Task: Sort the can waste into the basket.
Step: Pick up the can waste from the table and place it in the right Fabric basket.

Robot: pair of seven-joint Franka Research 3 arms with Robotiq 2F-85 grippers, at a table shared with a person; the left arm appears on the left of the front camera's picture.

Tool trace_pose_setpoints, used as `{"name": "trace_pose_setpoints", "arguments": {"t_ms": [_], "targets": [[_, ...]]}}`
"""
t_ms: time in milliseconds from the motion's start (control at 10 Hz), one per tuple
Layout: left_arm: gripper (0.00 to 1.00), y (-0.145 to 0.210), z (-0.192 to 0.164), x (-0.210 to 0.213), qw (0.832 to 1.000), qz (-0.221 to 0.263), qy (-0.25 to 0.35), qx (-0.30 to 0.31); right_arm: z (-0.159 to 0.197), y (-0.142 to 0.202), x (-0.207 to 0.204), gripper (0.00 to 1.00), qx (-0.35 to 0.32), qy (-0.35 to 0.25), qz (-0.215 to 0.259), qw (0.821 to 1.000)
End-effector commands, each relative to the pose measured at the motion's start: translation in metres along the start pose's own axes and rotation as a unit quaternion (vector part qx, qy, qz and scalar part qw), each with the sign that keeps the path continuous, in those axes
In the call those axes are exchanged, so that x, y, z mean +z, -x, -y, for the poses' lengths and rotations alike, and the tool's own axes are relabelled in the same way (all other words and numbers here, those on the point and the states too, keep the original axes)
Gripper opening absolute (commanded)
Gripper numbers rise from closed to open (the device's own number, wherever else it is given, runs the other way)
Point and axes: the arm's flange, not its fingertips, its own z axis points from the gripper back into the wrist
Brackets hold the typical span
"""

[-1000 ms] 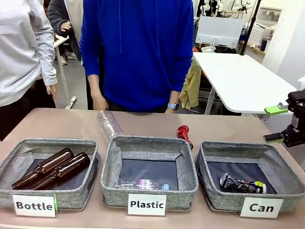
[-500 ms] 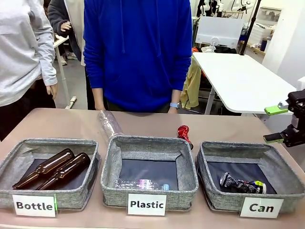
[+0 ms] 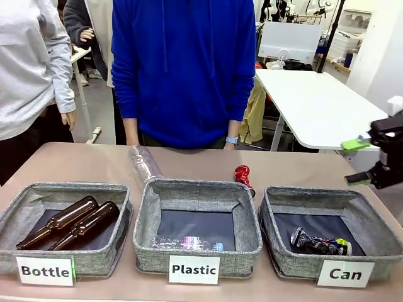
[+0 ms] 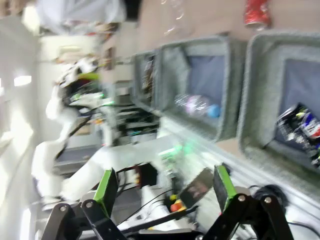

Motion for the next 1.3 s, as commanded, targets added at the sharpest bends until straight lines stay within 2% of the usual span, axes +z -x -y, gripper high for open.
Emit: {"name": "trace_pose_setpoints", "arguments": {"t_ms": [0,200,300,400,500,600,700,800,900,1000,1200], "targets": [[0.98,0.002,0.000,-0.001,1.000,0.000,-0.001,-0.006,-0.053,-0.048,-0.036,1.00,-0.028,0.181,-0.026,0.983],[0.98,0.002,0.000,-0.001,1.000,0.000,-0.001,-0.006,-0.072,-0.101,-0.091,1.00,-0.063,0.363,-0.041,0.929],[0.98,0.002,0.000,-0.001,1.000,0.000,-0.001,-0.006,-0.077,-0.116,-0.109,1.00,-0.070,0.417,-0.023,0.906],[0.98,0.002,0.000,-0.001,1.000,0.000,-0.001,-0.006,-0.082,-0.120,-0.117,1.00,-0.052,0.427,-0.021,0.903],[0.98,0.002,0.000,-0.001,1.000,0.000,-0.001,-0.006,-0.087,-0.114,-0.107,1.00,-0.011,0.368,-0.014,0.930],[0.98,0.002,0.000,-0.001,1.000,0.000,-0.001,-0.006,-0.079,-0.105,-0.125,1.00,-0.025,0.369,0.008,0.929],[0.98,0.002,0.000,-0.001,1.000,0.000,-0.001,-0.006,-0.079,-0.105,-0.125,1.00,-0.025,0.369,0.008,0.929],[0.98,0.002,0.000,-0.001,1.000,0.000,-0.001,-0.006,-0.074,-0.118,-0.125,1.00,-0.020,0.389,-0.002,0.921],[0.98,0.002,0.000,-0.001,1.000,0.000,-0.001,-0.006,-0.070,-0.100,-0.123,1.00,-0.066,0.424,0.062,0.901],[0.98,0.002,0.000,-0.001,1.000,0.000,-0.001,-0.006,-0.073,-0.111,-0.136,1.00,-0.071,0.444,0.070,0.891],[0.98,0.002,0.000,-0.001,1.000,0.000,-0.001,-0.006,-0.073,-0.143,-0.153,1.00,-0.073,0.445,0.081,0.889]]}}
